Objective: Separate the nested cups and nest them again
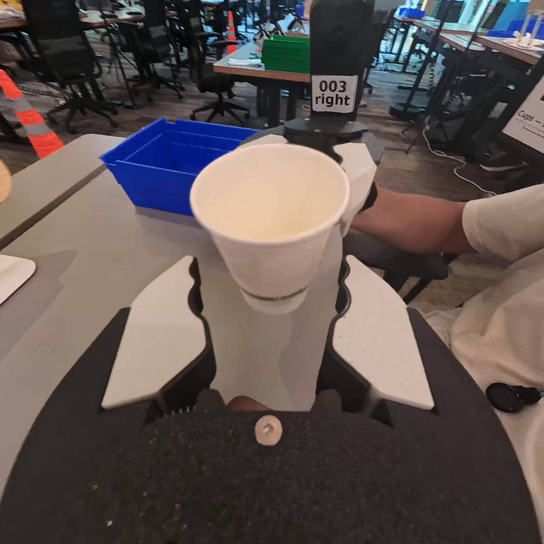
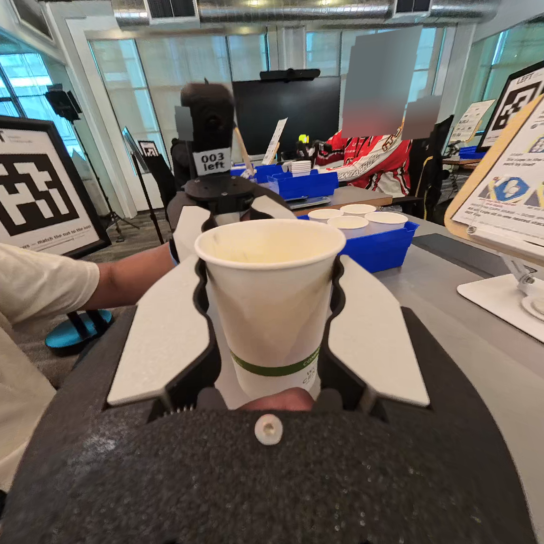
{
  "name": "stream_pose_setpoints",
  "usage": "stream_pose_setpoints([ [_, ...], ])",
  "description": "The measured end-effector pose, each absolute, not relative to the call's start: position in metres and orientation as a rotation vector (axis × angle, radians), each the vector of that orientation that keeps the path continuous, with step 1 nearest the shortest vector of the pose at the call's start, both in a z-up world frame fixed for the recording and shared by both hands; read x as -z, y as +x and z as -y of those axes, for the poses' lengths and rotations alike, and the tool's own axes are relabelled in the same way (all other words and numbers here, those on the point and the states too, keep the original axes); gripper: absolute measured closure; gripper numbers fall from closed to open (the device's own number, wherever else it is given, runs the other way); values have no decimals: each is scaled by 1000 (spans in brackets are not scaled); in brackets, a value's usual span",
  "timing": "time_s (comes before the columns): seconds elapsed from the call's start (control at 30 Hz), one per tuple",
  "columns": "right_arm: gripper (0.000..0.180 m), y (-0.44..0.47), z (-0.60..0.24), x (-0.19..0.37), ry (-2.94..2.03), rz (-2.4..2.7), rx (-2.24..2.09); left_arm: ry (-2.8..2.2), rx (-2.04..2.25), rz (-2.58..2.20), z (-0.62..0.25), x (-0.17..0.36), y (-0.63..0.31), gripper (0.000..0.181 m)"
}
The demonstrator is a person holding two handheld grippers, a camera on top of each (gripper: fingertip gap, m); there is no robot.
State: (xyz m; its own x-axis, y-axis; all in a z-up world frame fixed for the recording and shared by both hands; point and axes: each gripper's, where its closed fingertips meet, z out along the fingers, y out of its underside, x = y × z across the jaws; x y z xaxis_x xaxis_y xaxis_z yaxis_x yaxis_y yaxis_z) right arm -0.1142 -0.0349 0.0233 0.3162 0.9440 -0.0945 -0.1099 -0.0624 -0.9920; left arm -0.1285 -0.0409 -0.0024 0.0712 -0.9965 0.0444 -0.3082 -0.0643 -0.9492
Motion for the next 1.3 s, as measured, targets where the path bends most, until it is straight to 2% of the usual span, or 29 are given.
stream_pose_setpoints([
  [0.17,97,-70,25,-28,-1348,713,-980,-1545,1007,-1113,32,-3,-156,95],
  [0.27,97,3,6,-47,-1345,500,-772,-1624,931,-764,14,3,-194,100],
  [0.37,97,101,-25,-54,-1399,243,-389,-1614,835,-473,9,20,-236,106],
  [0.53,97,199,-88,-12,-1524,-49,-78,-1618,746,-344,12,37,-259,110],
  [0.83,96,229,-177,83,-1834,-128,4,-1607,564,-511,18,54,-231,112],
  [1.3,96,226,-135,107,-2083,0,95,-1624,561,-583,20,66,-219,114],
])
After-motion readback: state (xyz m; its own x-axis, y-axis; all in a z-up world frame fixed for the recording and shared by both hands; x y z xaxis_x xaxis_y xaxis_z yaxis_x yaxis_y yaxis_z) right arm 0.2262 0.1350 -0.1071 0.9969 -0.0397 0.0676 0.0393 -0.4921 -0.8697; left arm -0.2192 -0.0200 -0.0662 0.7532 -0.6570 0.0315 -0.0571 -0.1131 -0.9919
